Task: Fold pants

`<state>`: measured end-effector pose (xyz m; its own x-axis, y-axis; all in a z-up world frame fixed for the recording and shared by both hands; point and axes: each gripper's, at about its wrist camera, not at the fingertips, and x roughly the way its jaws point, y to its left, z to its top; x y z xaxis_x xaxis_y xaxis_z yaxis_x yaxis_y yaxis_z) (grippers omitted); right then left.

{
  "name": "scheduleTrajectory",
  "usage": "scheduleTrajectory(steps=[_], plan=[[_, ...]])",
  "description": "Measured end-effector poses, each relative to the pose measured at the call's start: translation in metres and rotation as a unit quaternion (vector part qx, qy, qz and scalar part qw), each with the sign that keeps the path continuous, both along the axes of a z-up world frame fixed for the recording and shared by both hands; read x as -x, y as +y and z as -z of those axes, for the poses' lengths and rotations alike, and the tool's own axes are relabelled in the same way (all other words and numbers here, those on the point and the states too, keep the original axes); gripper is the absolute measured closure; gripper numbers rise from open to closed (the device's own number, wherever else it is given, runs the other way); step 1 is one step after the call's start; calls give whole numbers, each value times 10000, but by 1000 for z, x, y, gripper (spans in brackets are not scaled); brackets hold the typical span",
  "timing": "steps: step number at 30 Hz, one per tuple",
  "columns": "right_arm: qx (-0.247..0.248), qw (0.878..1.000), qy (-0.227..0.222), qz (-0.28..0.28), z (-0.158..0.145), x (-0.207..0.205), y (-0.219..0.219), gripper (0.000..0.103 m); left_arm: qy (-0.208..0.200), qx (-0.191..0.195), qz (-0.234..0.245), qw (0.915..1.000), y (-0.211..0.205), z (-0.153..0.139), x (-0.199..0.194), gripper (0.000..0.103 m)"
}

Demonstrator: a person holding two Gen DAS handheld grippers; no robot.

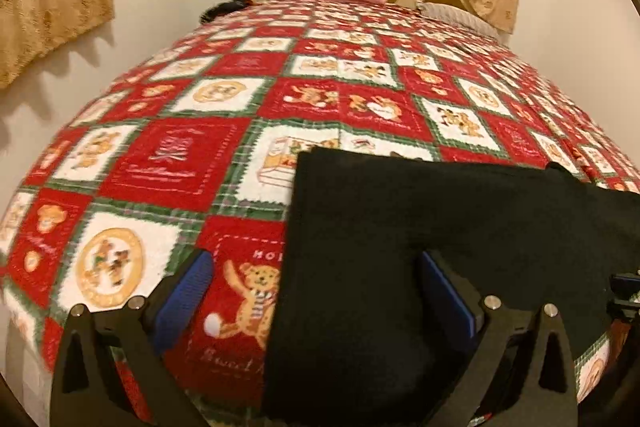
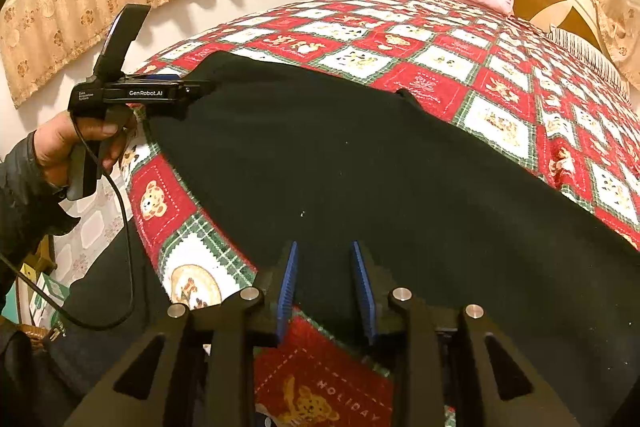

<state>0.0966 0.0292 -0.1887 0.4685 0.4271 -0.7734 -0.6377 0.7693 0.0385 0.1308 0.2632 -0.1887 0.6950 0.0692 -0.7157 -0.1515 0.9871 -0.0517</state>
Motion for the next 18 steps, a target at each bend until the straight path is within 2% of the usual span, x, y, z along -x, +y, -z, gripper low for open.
scheduleTrajectory(steps=[2, 6, 10, 13, 16, 18], plan=[[-122, 9997, 115, 181, -6, -4, -18, 47, -195, -222, -130, 9995, -8, -9, 10, 0], [-291, 9959, -95, 847, -21, -11, -71, 46, -541, -391, -50, 9978, -33, -27, 28, 0], [-465, 9843, -411, 1653, -44, -9, -137, 46, -599, -370, 268, 9972, -64, -33, 27, 0], [-537, 9664, -713, 2412, -64, 2, -201, 46, -683, -451, 520, 9953, -88, -38, 22, 0], [-579, 9383, -938, 3278, -79, 17, -273, 46, -662, -551, 769, 9933, -112, -37, 14, 0], [-581, 9135, -982, 3904, -86, 26, -325, 46, -573, -572, 936, 9923, -127, -31, 9, 0]])
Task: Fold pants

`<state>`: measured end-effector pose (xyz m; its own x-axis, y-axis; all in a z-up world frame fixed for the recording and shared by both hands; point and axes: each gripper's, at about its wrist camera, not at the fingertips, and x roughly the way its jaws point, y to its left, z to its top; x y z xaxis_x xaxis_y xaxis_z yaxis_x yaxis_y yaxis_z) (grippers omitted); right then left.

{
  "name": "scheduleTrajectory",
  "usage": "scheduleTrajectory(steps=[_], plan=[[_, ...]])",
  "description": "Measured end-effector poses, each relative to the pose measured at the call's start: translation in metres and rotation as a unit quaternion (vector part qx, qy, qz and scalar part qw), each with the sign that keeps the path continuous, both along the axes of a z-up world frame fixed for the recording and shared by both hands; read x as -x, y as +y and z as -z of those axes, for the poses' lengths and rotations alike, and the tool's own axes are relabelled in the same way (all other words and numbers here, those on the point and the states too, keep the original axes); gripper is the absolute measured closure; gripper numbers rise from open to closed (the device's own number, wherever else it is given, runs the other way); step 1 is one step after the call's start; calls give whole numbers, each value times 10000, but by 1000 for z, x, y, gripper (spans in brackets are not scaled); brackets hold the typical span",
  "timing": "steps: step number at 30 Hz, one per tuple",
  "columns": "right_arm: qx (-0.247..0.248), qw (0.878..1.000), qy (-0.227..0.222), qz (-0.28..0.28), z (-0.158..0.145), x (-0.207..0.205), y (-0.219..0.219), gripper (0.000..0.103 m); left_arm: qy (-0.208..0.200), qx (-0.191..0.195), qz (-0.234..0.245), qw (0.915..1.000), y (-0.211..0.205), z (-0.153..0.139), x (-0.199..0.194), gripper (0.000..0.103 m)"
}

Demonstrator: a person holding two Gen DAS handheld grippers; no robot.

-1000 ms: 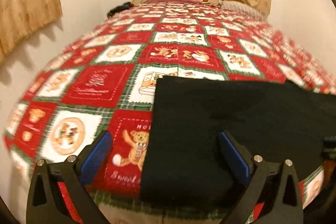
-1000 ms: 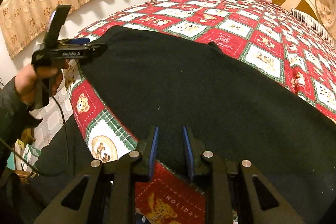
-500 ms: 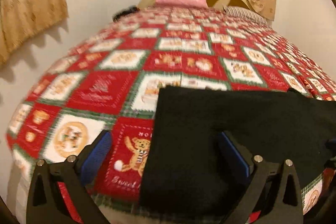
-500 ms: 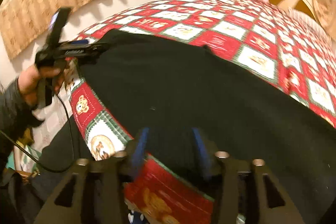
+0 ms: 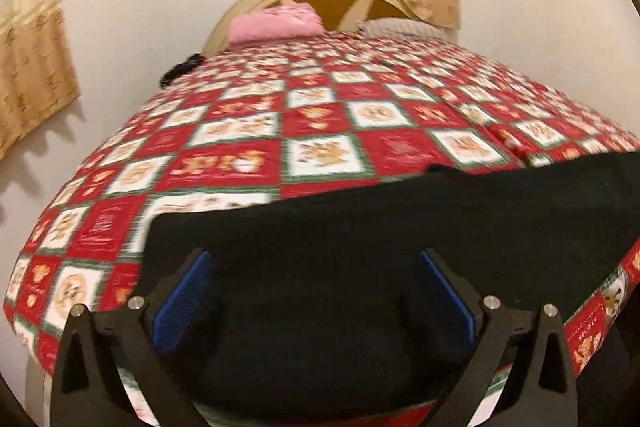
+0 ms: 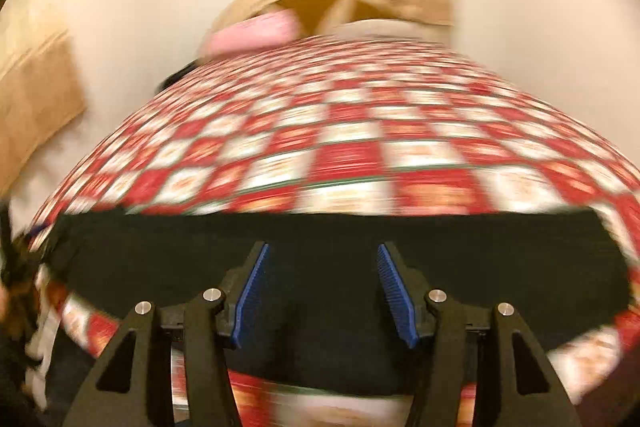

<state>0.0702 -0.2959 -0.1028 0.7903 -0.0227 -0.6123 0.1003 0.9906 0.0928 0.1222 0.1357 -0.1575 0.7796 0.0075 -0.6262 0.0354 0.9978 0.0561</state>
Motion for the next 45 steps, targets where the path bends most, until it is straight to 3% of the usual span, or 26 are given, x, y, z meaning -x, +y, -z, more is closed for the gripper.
scheduleTrajectory(steps=[4, 7, 9, 11, 13, 17, 21, 25, 31, 33, 36, 45], plan=[[125, 9946, -108, 1025, -12, 12, -85, 46, 146, 2, 225, 9996, -23, 9, -8, 0], [232, 9876, 64, 1551, -10, 7, -134, 47, 192, -71, 250, 9995, -33, 14, -12, 0], [210, 9876, 240, 1538, -3, -2, -150, 58, 274, -102, 211, 9993, -35, 18, -15, 0], [171, 9893, 350, 1403, 4, -13, -154, 60, 282, -116, 206, 9993, -35, 19, -14, 0], [543, 9862, 650, 1420, 15, -26, -151, 62, 324, -129, 232, 9991, -36, 20, -15, 0], [637, 9849, 680, 1459, 23, -40, -154, 64, 419, -83, 250, 9988, -36, 21, -18, 0], [238, 9867, 639, 1474, 24, -42, -164, 64, 438, -18, 250, 9987, -34, 22, -18, 0], [-146, 9880, 423, 1479, 13, -15, -169, 57, 397, 13, 241, 9989, -34, 22, -16, 0], [-894, 9849, 370, 1438, 15, 29, -177, 56, 381, 23, 245, 9990, -33, 23, -16, 0], [-767, 9849, 548, 1451, 24, 30, -173, 56, 378, 29, 242, 9990, -33, 23, -16, 0], [-433, 9871, 450, 1474, 29, 33, -164, 56, 360, 32, 225, 9991, -34, 22, -15, 0], [-621, 9876, 354, 1397, 32, 30, -173, 57, 380, 197, 223, 9988, -31, 24, -17, 0]])
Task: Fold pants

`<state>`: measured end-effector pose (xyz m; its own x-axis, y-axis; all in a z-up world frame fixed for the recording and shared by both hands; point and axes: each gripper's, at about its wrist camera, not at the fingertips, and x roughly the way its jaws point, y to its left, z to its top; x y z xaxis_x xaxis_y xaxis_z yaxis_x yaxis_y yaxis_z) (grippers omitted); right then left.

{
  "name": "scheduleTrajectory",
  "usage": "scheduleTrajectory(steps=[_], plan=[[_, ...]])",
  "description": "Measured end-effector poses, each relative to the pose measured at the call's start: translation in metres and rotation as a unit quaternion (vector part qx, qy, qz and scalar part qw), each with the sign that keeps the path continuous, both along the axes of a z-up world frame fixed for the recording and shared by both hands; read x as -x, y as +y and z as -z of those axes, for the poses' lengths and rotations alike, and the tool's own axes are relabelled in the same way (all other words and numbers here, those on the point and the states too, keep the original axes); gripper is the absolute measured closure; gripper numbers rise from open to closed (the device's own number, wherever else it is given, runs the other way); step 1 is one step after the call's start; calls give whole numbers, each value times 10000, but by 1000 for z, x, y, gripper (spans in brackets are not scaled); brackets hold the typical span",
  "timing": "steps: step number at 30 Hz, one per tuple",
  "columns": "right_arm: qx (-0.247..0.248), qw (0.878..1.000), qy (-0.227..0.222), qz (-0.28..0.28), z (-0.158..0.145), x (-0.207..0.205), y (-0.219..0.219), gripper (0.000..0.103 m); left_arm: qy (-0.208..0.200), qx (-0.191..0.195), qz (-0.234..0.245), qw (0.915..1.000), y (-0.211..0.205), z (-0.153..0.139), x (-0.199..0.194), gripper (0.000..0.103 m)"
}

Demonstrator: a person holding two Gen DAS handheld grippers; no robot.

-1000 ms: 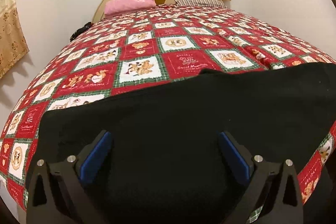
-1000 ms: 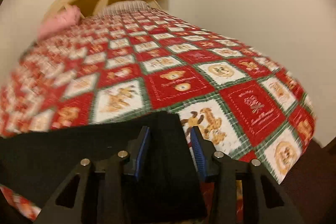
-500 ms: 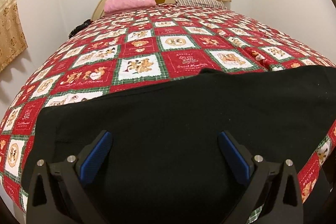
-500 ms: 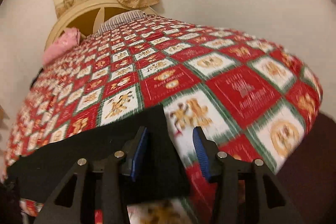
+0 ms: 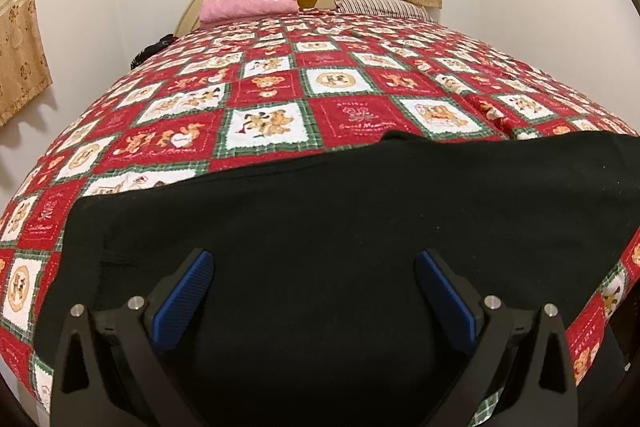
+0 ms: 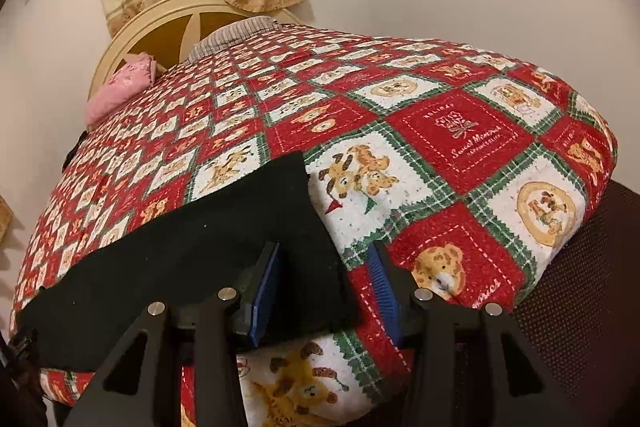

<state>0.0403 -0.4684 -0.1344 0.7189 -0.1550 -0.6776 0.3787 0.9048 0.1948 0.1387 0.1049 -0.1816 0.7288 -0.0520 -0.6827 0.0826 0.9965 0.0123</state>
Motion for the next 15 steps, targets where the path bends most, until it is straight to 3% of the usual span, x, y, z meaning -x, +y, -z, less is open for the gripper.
scheduleTrajectory(steps=[6, 7, 8, 9, 15], plan=[[-211, 9997, -51, -122, 4, -5, -10, 59, 22, 54, 18, 10000, 0, 1, -1, 0], [-277, 9995, -62, -136, 2, -4, -10, 64, 22, 63, 28, 10000, 1, 1, 0, 0], [-417, 9987, -128, -246, -1, -2, -9, 82, 17, 72, 32, 10000, 1, 1, 0, 0], [-630, 9971, -220, -370, -2, 1, -8, 89, 11, 74, 32, 10000, 1, 1, 0, 0], [-622, 9968, -340, -370, -9, 6, 5, 90, 15, 87, 37, 10000, 1, 1, 0, 0]])
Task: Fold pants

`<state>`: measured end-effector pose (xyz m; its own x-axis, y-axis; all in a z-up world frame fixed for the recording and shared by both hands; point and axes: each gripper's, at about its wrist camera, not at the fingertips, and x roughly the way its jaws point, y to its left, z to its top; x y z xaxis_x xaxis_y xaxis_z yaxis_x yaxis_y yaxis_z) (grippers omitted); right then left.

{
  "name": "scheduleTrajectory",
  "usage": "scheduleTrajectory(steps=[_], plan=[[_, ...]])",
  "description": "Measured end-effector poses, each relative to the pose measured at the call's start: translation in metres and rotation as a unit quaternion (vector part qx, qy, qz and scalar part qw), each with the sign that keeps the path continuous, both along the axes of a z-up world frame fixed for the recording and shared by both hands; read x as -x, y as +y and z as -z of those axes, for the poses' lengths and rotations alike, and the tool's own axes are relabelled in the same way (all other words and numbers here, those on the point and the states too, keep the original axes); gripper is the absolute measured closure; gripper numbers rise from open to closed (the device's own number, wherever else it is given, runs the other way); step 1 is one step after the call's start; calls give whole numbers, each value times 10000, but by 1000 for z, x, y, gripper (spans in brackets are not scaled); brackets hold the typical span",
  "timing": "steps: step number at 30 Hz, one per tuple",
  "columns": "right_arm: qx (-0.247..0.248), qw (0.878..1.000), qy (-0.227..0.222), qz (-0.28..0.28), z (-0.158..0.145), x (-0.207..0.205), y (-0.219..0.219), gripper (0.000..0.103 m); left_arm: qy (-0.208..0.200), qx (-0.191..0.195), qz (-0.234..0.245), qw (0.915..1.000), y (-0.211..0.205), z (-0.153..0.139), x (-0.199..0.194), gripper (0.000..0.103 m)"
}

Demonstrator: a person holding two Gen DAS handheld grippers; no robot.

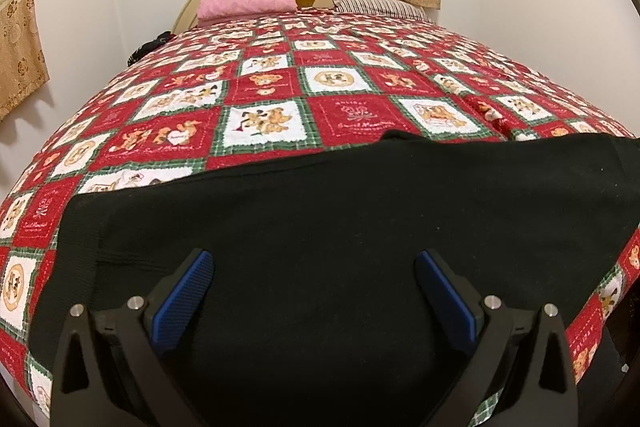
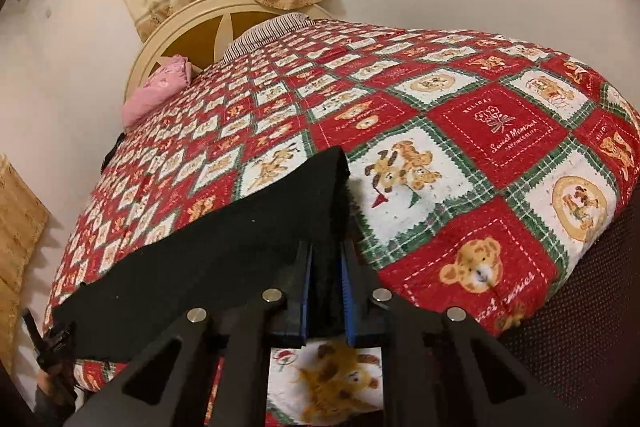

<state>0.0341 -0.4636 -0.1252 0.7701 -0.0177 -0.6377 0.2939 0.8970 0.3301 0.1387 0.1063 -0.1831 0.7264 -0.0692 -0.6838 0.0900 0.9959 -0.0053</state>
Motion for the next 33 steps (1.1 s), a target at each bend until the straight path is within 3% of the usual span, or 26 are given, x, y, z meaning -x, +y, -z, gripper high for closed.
scheduleTrajectory(steps=[7, 19, 25, 33], plan=[[228, 9992, -314, -69, -30, 4, 29, 91, -24, 32, 14, 10000, 0, 1, 1, 0], [593, 9858, -828, -1334, -84, -14, 149, 91, -65, 83, 40, 9999, 1, 0, 1, 0], [643, 9710, -758, -2176, -77, -43, 226, 91, -221, 231, 77, 9995, 4, -4, 8, 0], [795, 9482, -419, -3047, -34, -77, 309, 91, -418, 449, 226, 9979, 6, -13, 26, 0]])
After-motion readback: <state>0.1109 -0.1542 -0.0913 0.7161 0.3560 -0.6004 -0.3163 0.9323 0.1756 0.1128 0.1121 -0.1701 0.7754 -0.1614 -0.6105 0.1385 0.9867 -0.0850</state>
